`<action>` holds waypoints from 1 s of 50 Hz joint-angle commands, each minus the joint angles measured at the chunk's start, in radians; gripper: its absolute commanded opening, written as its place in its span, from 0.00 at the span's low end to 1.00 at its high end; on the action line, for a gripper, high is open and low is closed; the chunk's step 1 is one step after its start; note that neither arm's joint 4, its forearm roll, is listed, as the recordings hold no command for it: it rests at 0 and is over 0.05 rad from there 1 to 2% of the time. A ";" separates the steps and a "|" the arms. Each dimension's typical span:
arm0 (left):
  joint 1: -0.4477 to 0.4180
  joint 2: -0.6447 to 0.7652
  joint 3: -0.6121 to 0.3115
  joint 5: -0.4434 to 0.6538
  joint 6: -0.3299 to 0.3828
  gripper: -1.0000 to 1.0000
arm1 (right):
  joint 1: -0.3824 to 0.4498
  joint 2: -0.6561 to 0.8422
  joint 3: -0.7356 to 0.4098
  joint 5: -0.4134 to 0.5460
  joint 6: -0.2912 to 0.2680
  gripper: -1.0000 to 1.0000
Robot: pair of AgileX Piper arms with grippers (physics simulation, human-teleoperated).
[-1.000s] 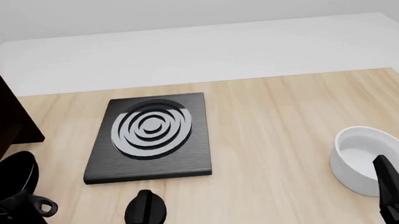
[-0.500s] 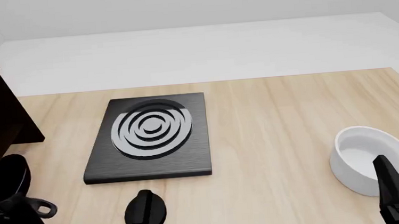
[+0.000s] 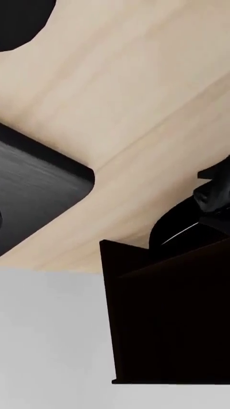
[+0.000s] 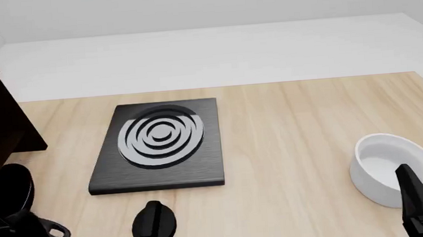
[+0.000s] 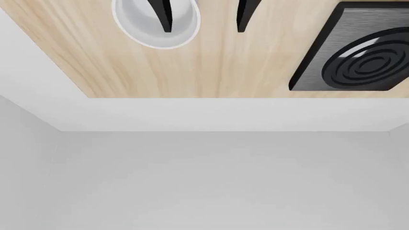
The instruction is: Put the frying pan under the cabinet shelf.
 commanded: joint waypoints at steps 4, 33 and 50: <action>0.061 0.132 0.000 -0.193 0.044 0.00 | 0.000 0.000 0.000 0.000 0.000 1.00; 0.037 0.525 0.000 -0.541 0.117 0.00 | 0.000 0.000 0.000 0.000 0.000 1.00; 0.019 0.605 0.000 -0.610 0.148 1.00 | 0.000 0.000 0.000 0.000 0.000 1.00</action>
